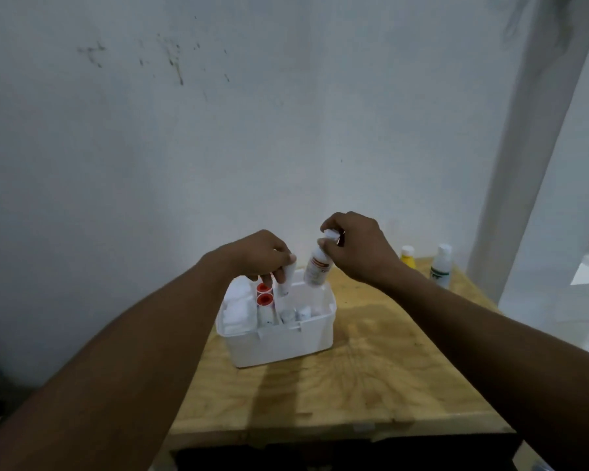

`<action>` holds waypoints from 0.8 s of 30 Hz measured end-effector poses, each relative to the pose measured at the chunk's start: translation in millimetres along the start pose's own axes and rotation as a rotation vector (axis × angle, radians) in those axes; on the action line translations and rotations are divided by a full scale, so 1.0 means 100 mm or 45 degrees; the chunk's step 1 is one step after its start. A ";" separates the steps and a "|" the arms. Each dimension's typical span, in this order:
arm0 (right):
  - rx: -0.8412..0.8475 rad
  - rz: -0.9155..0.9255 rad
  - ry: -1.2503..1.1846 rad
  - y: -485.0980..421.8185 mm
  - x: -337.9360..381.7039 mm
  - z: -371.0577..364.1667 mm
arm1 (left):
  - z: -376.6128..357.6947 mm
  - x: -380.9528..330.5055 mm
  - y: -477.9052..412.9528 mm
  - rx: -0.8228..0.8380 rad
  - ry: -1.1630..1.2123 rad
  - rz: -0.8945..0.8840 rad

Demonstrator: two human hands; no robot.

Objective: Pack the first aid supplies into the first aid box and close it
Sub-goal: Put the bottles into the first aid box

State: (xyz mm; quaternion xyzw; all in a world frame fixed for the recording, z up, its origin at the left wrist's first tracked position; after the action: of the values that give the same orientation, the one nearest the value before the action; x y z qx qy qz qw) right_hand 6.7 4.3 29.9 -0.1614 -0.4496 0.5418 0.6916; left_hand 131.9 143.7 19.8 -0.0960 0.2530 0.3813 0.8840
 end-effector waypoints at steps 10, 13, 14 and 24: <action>0.233 -0.050 0.059 0.24 0.00 -0.24 | -0.27 0.12 0.01 0.077 -0.058 -0.032; 0.330 -0.055 0.077 0.30 0.02 -0.32 | -0.33 0.17 0.01 0.060 -0.078 -0.038; 0.364 -0.050 0.078 0.32 0.03 -0.34 | -0.35 0.20 0.01 0.066 -0.078 -0.031; 0.616 -0.066 0.052 0.40 0.01 -0.55 | -0.44 0.35 0.02 0.132 -0.158 -0.075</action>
State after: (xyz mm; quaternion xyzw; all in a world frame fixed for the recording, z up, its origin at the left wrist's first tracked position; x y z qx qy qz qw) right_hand 26.5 34.0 -28.2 0.0094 -0.2967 0.6125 0.7326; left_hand 134.0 151.2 -35.5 -0.0334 0.2141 0.3468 0.9126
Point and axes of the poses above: each hand's wrist, its own y-axis away from the middle knuckle, its own z-axis out of the back of the hand, x = y × z, the point moved 5 cm from there along -y, towards the middle knuckle, and after that the axes turned 9 degrees about -x, right-handed, at the moved point
